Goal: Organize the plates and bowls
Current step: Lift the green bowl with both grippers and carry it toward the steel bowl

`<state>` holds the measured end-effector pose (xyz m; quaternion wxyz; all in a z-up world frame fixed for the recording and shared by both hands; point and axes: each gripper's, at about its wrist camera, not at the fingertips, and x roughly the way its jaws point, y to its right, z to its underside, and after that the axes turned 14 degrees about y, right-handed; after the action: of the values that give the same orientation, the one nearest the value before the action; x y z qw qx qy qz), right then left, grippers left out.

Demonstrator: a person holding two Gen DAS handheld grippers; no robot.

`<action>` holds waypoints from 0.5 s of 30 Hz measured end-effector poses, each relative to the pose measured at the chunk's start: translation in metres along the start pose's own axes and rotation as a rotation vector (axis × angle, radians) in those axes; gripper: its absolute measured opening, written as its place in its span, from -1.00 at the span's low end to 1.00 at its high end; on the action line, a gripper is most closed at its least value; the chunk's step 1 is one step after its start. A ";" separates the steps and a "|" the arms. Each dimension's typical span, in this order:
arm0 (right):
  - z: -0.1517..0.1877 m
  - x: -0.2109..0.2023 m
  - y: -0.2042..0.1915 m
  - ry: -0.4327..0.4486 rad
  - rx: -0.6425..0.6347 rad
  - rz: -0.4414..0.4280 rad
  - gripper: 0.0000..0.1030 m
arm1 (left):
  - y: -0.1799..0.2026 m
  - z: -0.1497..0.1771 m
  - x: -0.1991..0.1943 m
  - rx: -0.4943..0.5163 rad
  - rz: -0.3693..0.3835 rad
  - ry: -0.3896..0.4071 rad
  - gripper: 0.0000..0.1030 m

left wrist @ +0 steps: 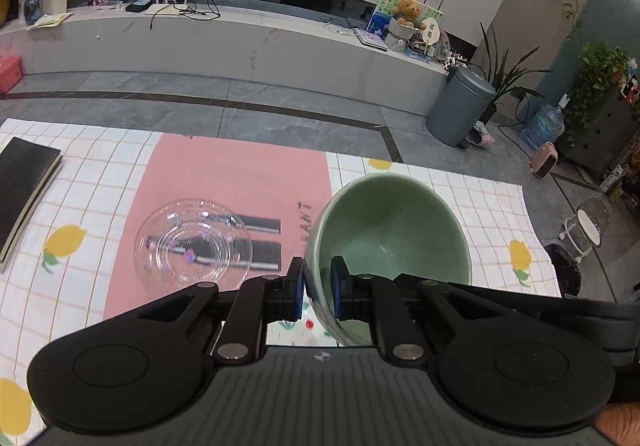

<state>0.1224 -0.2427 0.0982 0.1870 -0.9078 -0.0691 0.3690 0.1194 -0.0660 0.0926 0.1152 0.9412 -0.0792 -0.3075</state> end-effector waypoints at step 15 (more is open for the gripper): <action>0.041 -0.062 0.015 0.020 0.001 0.003 -0.82 | 0.020 0.041 -0.049 0.008 0.019 0.006 -0.72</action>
<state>0.0491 -0.2608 0.1056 0.1874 -0.9115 -0.0655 0.3603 0.0539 -0.0812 0.0931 0.1147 0.9418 -0.0891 -0.3033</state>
